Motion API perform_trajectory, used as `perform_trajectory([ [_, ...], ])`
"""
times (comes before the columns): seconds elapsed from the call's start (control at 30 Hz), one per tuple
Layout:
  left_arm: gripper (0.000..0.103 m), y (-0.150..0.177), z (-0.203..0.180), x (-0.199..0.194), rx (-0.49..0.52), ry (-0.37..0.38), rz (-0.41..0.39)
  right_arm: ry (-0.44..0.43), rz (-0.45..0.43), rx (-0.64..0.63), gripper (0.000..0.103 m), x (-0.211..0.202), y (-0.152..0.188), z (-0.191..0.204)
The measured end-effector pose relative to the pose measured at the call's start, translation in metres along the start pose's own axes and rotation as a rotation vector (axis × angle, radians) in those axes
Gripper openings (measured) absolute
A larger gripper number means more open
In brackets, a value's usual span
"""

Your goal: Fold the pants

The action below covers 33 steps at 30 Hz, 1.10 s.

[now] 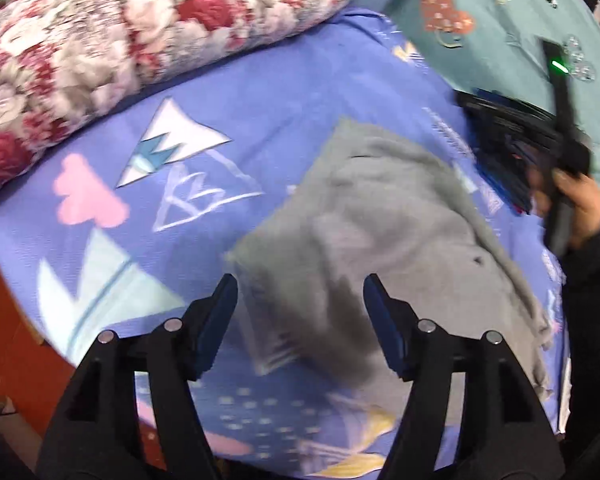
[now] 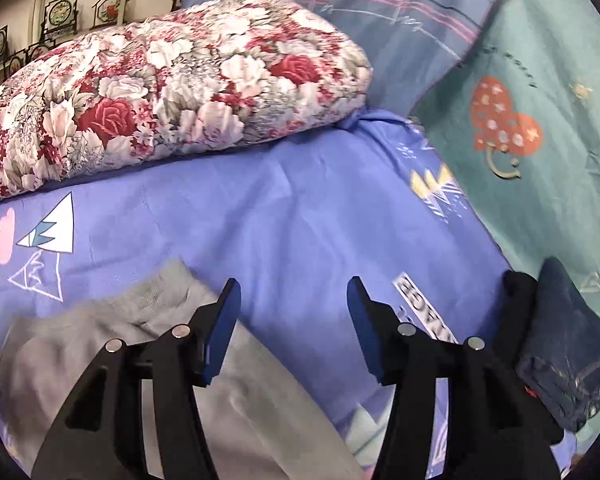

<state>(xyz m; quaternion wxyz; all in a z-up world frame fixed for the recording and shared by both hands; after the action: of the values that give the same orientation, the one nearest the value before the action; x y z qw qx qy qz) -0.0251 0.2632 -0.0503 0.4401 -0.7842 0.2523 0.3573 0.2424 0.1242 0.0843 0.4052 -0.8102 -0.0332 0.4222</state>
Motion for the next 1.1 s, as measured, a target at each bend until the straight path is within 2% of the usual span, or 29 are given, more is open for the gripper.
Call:
perform_trajectory([
  [0.07,0.074,-0.011,0.010,-0.008,0.001,-0.020,-0.045,0.034,-0.029,0.070,0.057,-0.027,0.016,-0.035],
  [0.13,0.082,-0.026,0.011,-0.012,0.009,-0.016,-0.094,0.070,-0.043,0.195,0.073,-0.071,0.047,-0.086],
  [0.17,0.083,-0.038,0.005,-0.011,0.017,-0.001,-0.114,0.097,-0.041,0.240,0.077,-0.087,0.067,-0.106],
  [0.23,0.085,-0.060,-0.007,0.000,0.046,0.022,-0.121,0.168,-0.034,0.325,0.080,-0.130,0.116,-0.153],
  [0.33,0.085,-0.090,-0.027,0.025,0.100,0.033,-0.117,0.313,0.010,0.487,0.080,-0.204,0.219,-0.223],
  [0.43,0.085,-0.122,-0.044,0.062,0.102,0.047,-0.057,0.363,0.076,0.629,0.080,-0.248,0.314,-0.247],
  [0.53,0.085,-0.144,-0.058,0.104,0.098,0.065,0.029,0.400,0.160,0.718,0.080,-0.284,0.407,-0.248],
  [0.63,0.085,-0.154,-0.064,0.148,0.087,0.045,0.115,0.415,0.196,0.810,0.080,-0.295,0.458,-0.246],
  [0.73,0.085,-0.149,-0.073,0.174,0.084,0.053,0.178,0.394,0.192,0.907,0.080,-0.288,0.483,-0.248],
  [0.8,0.085,-0.140,-0.085,0.184,0.131,0.050,0.212,0.355,0.178,0.965,0.080,-0.275,0.494,-0.250],
  [0.97,0.088,-0.128,-0.093,0.190,0.221,-0.005,0.222,0.272,0.201,1.040,0.080,-0.232,0.505,-0.257],
  [1.1,0.090,-0.131,-0.092,0.191,0.253,-0.035,0.213,0.235,0.222,1.019,0.080,-0.209,0.501,-0.248],
])
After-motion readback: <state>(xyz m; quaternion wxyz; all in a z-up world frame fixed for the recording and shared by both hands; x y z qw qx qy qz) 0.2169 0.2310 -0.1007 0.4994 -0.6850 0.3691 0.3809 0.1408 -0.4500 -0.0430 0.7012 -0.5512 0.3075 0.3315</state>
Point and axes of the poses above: each gripper's, at about its wrist camera, not at the fingertips, and x roughly the way its jaws point, z to its left, y to its underside, the point moved 8 cm from there along x, roughly the way its jaws point, and after that the axes turned 2 degrees about -z, right-handed, at the moved point
